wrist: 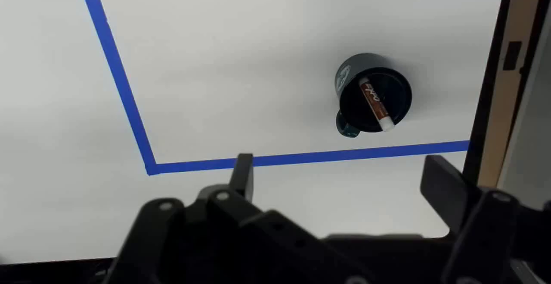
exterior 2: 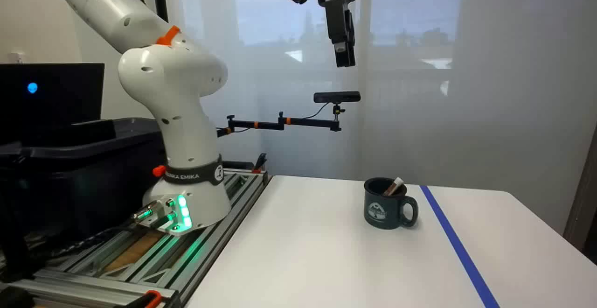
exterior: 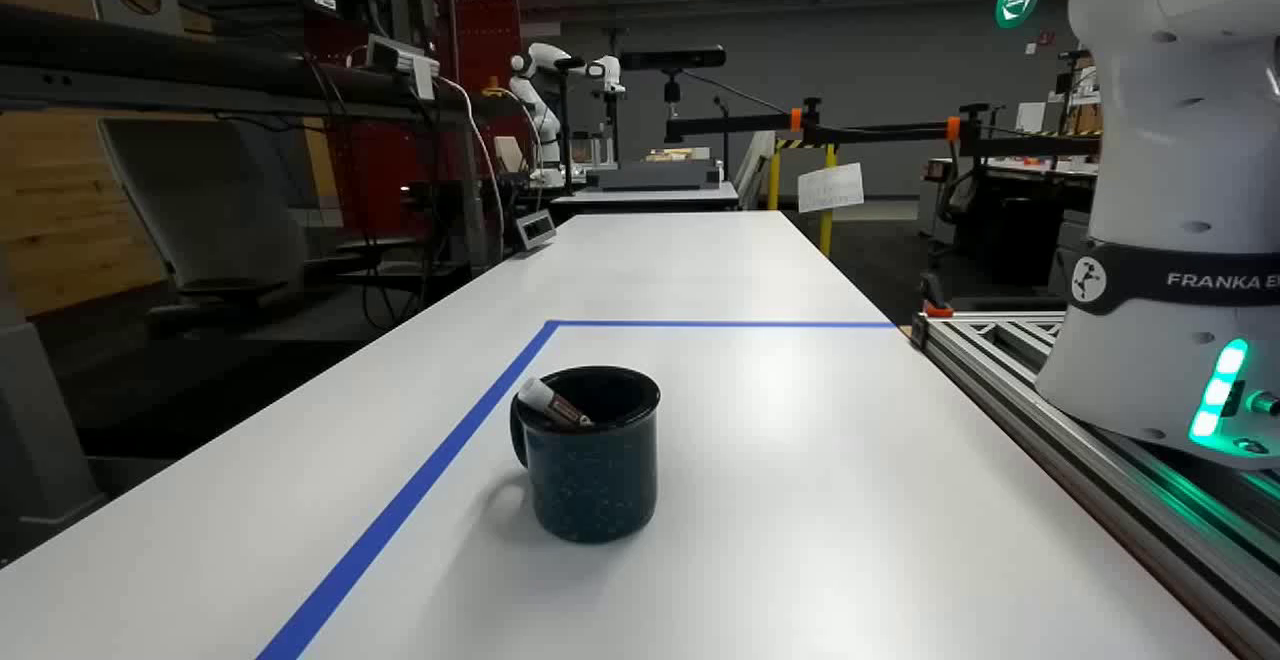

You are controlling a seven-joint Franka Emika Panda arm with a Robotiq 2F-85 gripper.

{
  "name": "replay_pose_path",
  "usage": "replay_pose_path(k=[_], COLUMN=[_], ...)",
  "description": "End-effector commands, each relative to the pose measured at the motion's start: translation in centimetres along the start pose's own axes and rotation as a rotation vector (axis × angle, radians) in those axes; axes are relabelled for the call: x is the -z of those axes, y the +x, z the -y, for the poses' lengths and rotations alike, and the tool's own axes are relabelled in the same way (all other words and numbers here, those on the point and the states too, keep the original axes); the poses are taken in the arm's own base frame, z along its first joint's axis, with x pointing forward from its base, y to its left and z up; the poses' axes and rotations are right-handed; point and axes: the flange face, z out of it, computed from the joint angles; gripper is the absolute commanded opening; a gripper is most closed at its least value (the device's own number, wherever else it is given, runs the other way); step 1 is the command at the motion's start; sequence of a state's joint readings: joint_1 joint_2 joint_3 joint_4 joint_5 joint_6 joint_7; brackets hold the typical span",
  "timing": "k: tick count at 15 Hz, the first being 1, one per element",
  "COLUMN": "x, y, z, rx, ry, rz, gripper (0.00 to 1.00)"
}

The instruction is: Remove the marker from the cup and put it on the table

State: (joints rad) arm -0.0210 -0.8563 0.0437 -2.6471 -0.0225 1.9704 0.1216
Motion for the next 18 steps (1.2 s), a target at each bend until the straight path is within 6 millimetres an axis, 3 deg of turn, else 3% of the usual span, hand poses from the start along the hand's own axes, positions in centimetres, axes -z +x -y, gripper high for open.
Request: replay_pose_path(k=[1,6,8,18], x=[0.1,0.1,-1.2,-11.5], y=[0.0,0.0,0.5,4.6], z=[0.0,0.0,0.3,3.9], rx=[0.000,0.000,0.069,0.440], ry=[0.000,0.000,0.013,0.104], rz=[0.001,0.001,-0.017,-0.166], gripper=[1.00,1.00,1.00,1.00])
